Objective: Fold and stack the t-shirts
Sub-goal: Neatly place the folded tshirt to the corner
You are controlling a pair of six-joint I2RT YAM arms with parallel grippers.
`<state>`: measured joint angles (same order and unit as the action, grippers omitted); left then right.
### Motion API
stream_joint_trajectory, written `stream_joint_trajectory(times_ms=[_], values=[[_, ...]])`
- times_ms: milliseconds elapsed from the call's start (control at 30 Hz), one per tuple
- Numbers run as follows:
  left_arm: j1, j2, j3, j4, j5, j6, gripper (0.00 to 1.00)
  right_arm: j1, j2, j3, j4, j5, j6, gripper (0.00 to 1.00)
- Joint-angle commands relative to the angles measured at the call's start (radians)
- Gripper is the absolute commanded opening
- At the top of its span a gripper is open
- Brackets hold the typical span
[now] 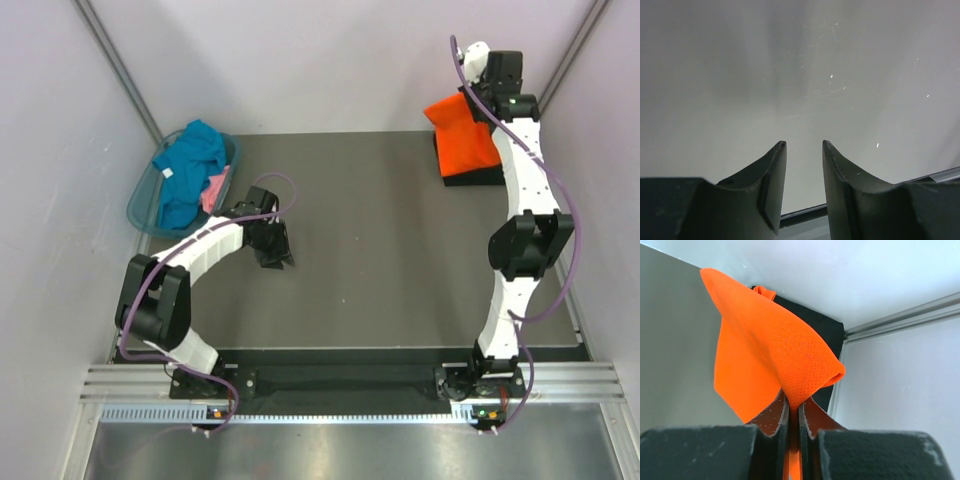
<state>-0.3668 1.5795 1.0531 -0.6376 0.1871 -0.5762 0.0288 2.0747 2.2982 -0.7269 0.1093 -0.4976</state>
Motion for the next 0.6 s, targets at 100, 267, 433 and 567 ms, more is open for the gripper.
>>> stream_joint_trajectory(times_ms=[100, 267, 433, 567], values=[[-0.004, -0.001, 0.03, -0.005, 0.014, 0.01, 0.4, -0.021, -0.036, 0.012, 0.001, -0.042, 0.007, 0.0], [-0.004, 0.008, 0.034, -0.004, 0.017, 0.007, 0.4, -0.021, -0.054, -0.025, 0.01, -0.046, 0.002, 0.0], [-0.004, 0.017, 0.045, -0.01, 0.023, 0.007, 0.4, -0.021, -0.041, -0.031, 0.017, -0.046, -0.002, 0.0], [-0.004, 0.017, 0.048, -0.013, 0.02, 0.01, 0.4, -0.058, -0.021, -0.034, 0.029, -0.046, 0.005, 0.0]])
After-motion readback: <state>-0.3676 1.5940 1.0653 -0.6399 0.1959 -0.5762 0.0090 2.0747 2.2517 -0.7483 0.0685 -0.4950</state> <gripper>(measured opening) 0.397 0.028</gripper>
